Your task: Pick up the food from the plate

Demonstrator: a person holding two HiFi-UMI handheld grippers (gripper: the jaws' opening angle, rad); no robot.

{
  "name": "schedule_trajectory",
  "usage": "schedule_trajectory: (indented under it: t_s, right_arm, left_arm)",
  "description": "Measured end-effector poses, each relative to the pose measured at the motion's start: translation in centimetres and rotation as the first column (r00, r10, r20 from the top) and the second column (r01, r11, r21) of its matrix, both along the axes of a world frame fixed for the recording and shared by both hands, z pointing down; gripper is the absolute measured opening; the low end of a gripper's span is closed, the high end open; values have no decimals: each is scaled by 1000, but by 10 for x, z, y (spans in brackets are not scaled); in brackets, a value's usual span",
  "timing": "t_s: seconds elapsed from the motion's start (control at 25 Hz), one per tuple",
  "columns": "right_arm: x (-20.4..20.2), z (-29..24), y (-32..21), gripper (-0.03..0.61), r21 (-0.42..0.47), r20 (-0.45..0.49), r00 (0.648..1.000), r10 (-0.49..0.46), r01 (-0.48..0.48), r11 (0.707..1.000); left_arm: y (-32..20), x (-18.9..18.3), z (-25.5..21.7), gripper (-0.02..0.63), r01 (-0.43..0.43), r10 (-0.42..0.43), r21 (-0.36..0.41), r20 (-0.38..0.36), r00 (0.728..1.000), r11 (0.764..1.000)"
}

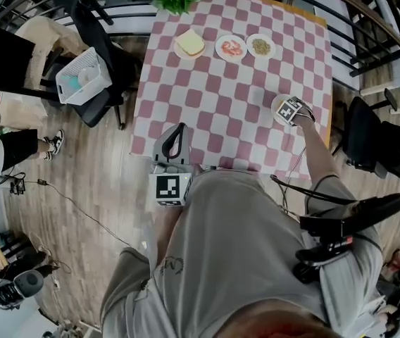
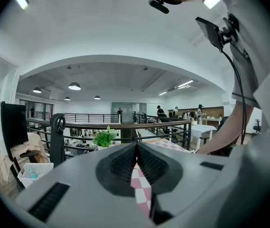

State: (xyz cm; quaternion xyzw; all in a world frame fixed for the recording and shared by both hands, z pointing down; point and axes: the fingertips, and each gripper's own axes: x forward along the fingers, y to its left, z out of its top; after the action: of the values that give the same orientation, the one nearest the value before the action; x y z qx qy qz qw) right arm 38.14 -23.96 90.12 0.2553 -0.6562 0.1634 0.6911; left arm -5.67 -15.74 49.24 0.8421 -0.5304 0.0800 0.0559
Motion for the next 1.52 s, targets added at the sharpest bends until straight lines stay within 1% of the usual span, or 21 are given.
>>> schedule_trajectory:
  t_s: [0.08, 0.2, 0.32, 0.44, 0.52, 0.6, 0.76, 1.04, 1.32, 1.52]
  right_arm:
    - [0, -3, -1, 331, -41, 9, 999, 32, -32, 999]
    - [17, -9, 5, 331, -76, -11, 989, 148, -148, 986]
    - [22, -2, 9, 331, -81, 60, 970, 236, -231, 970]
    - [26, -2, 12, 331, -69, 129, 937, 324, -317, 946]
    - [27, 0, 13, 331, -69, 161, 917, 364, -357, 931]
    - [27, 0, 13, 331, -72, 170, 912, 373, -366, 928]
    - [26, -2, 12, 331, -75, 170, 917, 362, -354, 932]
    - [26, 0, 13, 334, -69, 190, 914, 358, -351, 934]
    - [25, 0, 10, 334, -60, 202, 912, 356, -351, 934]
    - [26, 0, 12, 334, -61, 191, 913, 359, -354, 933]
  left_arm:
    - [1, 0, 1, 8, 4, -4, 3, 3, 1000, 1000]
    - [2, 0, 0, 8, 12, -12, 12, 5, 1000, 1000]
    - [3, -3, 3, 8, 28, -28, 3, 3, 1000, 1000]
    - [4, -3, 8, 8, 34, -34, -14, 2, 999, 999]
    - [5, -2, 11, 8, 34, -33, -19, 5, 999, 999]
    - [6, 1, 13, 8, 30, -30, -23, 7, 1000, 999]
    - [6, 9, 13, 8, 17, -17, -24, 11, 1000, 1000]
    - [-2, 24, 12, 8, -15, 15, -24, 20, 1000, 1000]
    - [-7, 39, 15, 8, -60, 61, -22, 38, 997, 998]
    - [-8, 43, 9, 8, -79, 79, -8, 43, 996, 997]
